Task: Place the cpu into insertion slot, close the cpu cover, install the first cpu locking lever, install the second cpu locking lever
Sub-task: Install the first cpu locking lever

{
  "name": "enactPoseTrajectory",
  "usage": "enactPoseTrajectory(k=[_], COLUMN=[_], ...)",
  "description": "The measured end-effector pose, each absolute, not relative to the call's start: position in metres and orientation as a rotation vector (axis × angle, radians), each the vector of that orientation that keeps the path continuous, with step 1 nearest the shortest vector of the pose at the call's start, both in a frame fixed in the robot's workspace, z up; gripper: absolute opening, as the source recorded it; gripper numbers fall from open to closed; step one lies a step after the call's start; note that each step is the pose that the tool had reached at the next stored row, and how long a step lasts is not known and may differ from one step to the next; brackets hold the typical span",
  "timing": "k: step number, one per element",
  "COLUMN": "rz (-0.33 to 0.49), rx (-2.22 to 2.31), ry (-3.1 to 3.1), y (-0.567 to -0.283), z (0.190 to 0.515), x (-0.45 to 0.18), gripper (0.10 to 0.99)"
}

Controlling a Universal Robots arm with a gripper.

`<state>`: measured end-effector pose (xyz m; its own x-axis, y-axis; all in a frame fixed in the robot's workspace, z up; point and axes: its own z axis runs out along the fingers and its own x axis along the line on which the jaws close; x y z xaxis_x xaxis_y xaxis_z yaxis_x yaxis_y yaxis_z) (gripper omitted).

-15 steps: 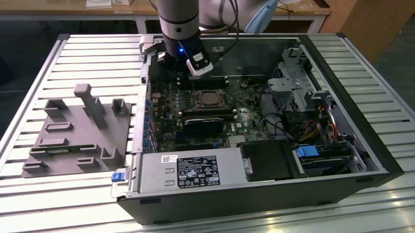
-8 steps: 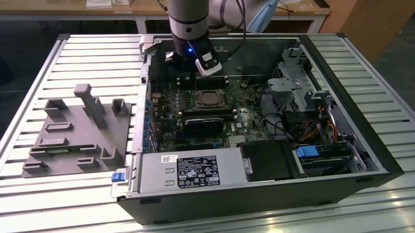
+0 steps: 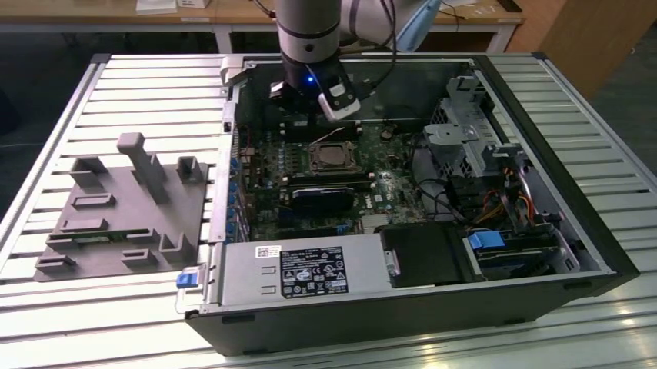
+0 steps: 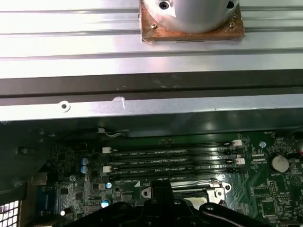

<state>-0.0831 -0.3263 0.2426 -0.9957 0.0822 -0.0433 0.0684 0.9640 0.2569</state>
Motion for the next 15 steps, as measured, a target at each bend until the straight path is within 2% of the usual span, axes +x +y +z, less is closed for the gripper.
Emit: enactPoseTrajectory(k=[15], rz=[0.391], rx=[0.084], ry=[2.931], y=[-0.3262], z=[0.2371], x=[-0.0831], gripper=[0.102])
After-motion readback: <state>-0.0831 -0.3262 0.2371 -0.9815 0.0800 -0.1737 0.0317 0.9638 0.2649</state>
